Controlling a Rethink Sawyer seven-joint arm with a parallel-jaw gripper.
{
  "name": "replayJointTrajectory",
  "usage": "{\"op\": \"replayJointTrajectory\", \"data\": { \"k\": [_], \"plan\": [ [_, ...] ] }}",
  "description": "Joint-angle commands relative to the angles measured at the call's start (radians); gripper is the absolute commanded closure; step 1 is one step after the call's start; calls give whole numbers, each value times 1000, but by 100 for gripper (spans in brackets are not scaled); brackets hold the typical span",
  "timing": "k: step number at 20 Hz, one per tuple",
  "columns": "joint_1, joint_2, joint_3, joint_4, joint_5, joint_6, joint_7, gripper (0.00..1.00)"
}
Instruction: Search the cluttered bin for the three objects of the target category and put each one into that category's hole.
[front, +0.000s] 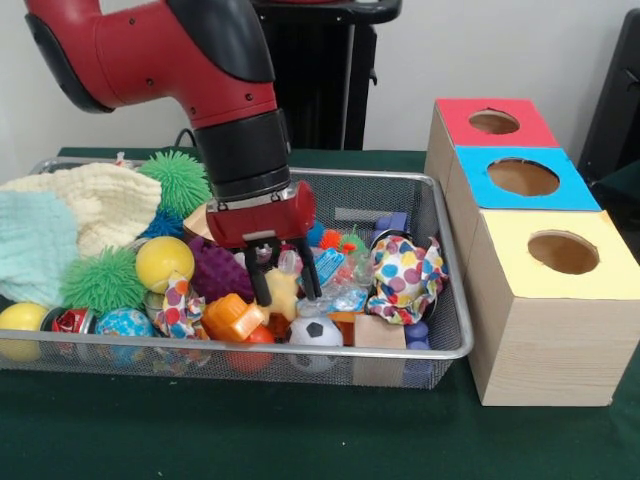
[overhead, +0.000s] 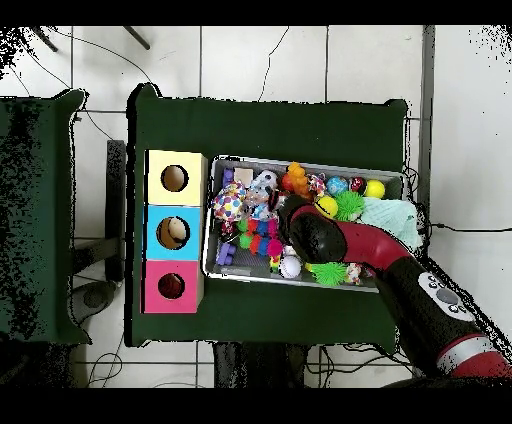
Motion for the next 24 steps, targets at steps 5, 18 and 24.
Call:
{"op": "replayJointTrajectory", "data": {
  "k": [5, 18, 24],
  "plan": [
    [-7, 111, 71, -51, -86, 111, -116, 0],
    [35, 86, 7, -65, -139, 136, -121, 0],
    [68, 40, -39, -50, -167, 115, -79, 0]
  ]
}}
